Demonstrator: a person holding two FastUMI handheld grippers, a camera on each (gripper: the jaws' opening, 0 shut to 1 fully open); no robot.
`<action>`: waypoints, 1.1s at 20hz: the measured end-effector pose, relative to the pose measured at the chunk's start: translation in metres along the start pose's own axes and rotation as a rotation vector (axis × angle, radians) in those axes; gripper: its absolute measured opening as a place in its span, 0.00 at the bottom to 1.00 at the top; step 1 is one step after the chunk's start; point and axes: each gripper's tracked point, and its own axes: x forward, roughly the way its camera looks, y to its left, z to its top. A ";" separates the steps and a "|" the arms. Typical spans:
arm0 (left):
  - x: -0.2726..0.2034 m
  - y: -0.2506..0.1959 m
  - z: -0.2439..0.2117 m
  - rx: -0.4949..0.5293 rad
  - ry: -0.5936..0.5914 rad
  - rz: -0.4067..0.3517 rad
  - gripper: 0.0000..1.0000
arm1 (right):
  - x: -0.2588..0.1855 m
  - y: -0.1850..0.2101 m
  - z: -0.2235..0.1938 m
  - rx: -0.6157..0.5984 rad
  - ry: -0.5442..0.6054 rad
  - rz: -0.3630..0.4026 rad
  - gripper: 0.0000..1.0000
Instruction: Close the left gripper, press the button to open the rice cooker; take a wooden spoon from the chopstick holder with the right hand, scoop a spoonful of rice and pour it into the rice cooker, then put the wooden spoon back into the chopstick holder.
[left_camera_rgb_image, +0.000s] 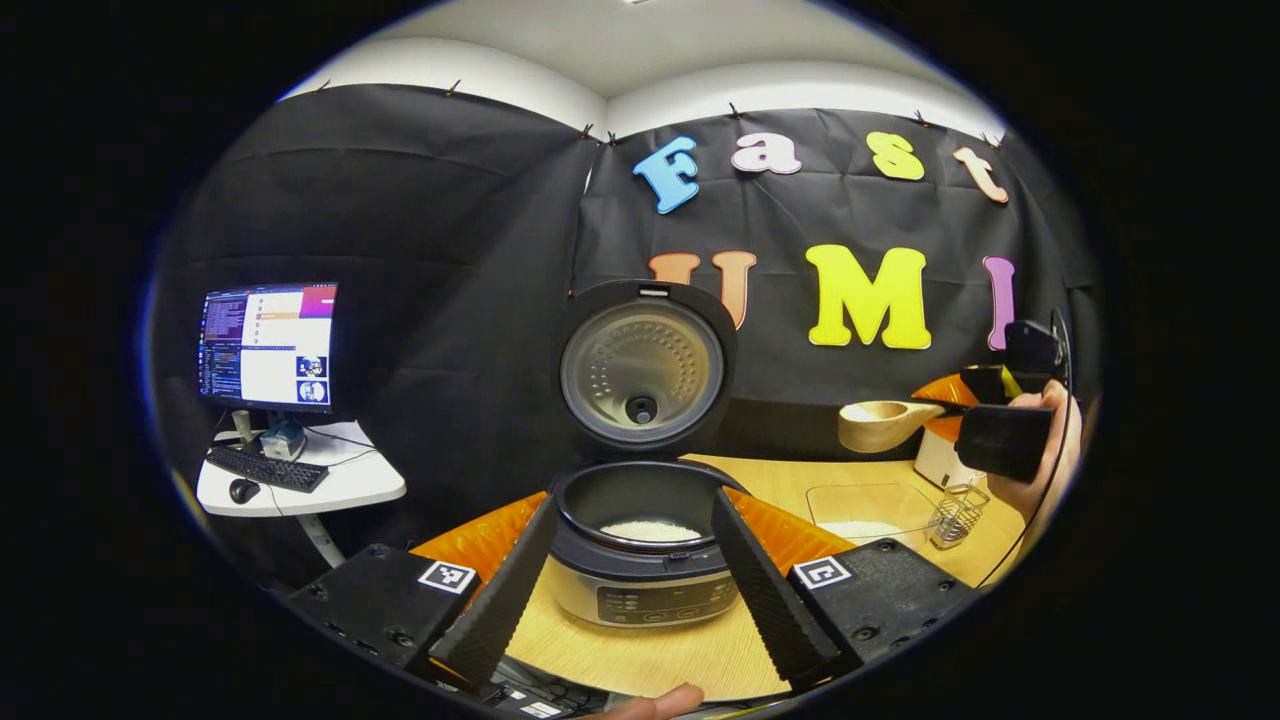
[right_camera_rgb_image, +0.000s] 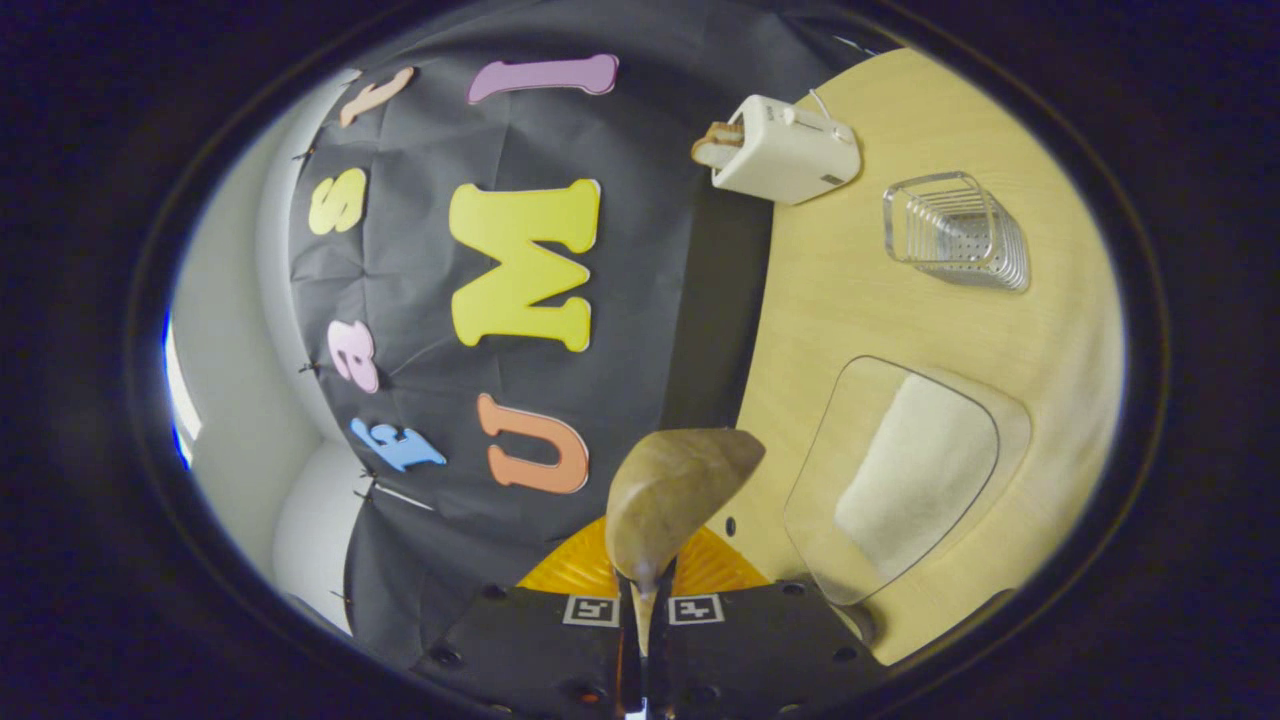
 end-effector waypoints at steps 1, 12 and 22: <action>0.001 0.002 -0.003 0.004 0.008 0.000 0.99 | 0.002 0.004 -0.010 -0.017 0.013 0.004 0.03; 0.006 0.038 -0.011 0.040 0.029 0.067 0.99 | 0.048 0.014 -0.144 -0.347 0.181 -0.014 0.03; 0.006 0.052 -0.009 0.042 0.020 0.081 0.99 | 0.072 0.035 -0.216 -0.919 0.202 0.025 0.01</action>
